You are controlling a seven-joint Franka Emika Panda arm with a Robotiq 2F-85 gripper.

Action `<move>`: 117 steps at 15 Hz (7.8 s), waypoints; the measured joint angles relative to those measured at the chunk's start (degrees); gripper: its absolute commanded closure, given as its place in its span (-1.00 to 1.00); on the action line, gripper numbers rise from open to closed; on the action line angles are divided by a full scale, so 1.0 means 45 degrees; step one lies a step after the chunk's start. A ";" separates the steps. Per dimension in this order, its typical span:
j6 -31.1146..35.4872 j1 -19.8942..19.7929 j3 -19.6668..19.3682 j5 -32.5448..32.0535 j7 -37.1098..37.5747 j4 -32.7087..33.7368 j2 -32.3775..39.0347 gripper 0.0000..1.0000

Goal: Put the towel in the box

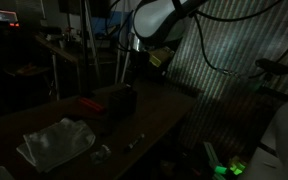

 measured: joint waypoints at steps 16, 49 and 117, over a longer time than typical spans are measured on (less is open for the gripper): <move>0.1458 0.1457 0.1817 0.1520 -0.2278 0.5125 0.6242 -1.00; 0.1841 0.1339 0.2998 0.1712 -0.2902 0.7535 1.0720 1.00; -0.0340 -0.1374 0.0225 0.1686 -0.2778 0.6271 0.6852 -1.00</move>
